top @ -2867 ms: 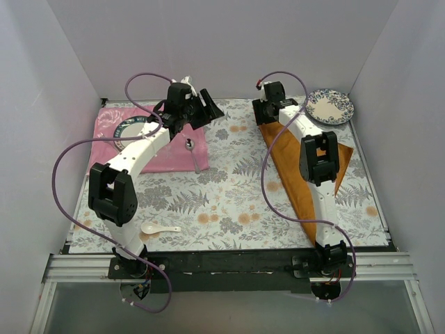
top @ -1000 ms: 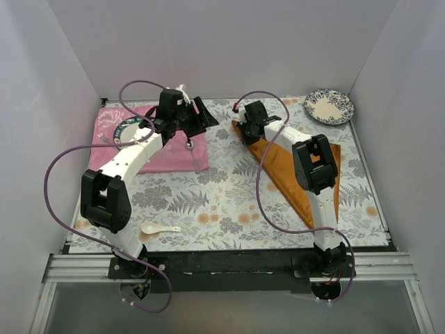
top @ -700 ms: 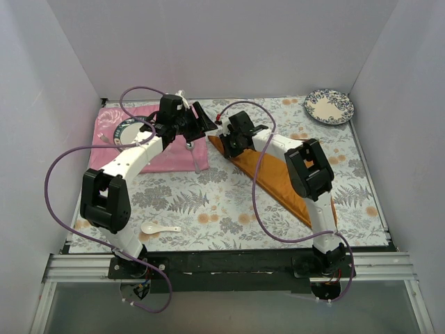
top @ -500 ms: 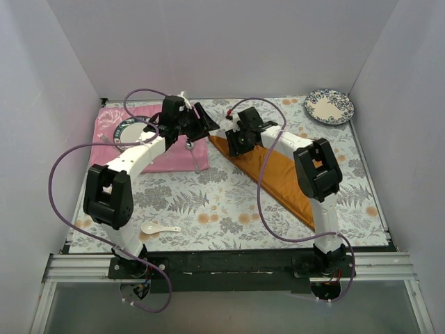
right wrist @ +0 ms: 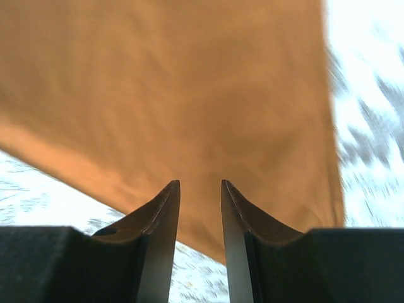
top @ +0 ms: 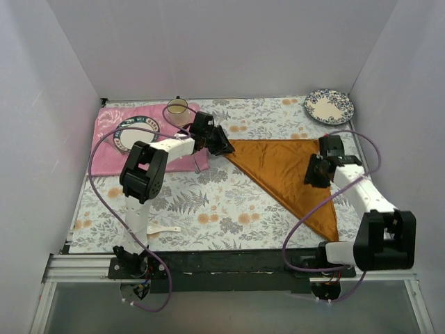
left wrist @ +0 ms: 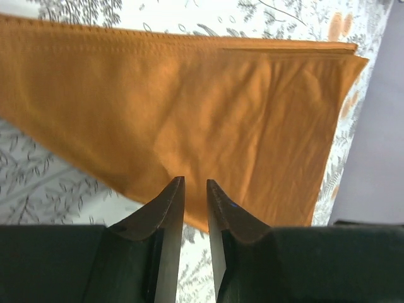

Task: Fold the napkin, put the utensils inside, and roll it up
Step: Fold the napkin

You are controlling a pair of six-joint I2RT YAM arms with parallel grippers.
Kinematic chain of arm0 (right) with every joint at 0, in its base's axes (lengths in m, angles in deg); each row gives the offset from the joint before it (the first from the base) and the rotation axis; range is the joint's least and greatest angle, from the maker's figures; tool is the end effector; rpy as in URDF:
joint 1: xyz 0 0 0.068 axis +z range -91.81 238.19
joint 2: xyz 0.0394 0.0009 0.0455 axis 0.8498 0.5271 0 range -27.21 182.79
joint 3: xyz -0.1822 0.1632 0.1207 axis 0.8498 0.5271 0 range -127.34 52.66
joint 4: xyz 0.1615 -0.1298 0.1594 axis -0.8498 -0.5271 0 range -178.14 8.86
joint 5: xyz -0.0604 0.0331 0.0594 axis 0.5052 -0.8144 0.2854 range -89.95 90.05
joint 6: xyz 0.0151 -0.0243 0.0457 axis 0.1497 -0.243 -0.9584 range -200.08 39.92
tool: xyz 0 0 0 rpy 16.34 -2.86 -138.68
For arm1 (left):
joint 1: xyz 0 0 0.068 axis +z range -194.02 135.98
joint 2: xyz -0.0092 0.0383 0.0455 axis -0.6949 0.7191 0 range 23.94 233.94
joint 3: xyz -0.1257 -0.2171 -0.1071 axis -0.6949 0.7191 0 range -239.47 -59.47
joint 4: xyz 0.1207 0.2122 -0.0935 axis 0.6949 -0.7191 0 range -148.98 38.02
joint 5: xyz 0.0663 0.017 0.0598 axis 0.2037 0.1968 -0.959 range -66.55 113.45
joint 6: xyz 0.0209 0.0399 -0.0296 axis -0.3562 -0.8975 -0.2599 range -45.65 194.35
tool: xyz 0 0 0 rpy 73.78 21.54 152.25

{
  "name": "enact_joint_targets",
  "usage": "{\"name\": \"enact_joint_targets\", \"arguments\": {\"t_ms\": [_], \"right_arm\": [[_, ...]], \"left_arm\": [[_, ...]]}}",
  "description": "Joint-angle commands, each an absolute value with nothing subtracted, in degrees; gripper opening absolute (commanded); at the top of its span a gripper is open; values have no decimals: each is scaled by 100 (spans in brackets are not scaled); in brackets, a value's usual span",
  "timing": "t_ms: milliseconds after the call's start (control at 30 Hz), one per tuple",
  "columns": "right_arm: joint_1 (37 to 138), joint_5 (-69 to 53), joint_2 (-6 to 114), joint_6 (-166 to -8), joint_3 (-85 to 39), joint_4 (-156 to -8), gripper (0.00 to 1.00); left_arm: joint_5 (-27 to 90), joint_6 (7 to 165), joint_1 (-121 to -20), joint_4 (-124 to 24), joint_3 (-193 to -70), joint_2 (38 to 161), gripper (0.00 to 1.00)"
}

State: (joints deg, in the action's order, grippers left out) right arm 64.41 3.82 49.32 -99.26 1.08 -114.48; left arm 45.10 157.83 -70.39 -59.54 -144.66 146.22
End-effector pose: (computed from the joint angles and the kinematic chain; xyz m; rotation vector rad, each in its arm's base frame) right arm 0.2623 0.0263 0.2280 0.3161 2.5676 0.0785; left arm 0.4142 -0.2199 0.1616 -1.1081 2.4905 -1.2281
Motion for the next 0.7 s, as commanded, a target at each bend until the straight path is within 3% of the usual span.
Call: {"name": "enact_joint_targets", "arguments": {"t_ms": [0, 233, 667], "right_arm": [[5882, 900, 3908, -10433, 921, -11972, 39], [5064, 435, 3835, -10776, 1635, -12384, 29], [3736, 400, 3950, -11268, 1943, -12719, 20]], "left_arm": [[4262, 15513, -6986, -5989, -15034, 14751, 20], [3866, 15275, -6986, -6200, -15403, 15129, 20], [3558, 14924, -6986, -6665, -15992, 15674, 20]]}}
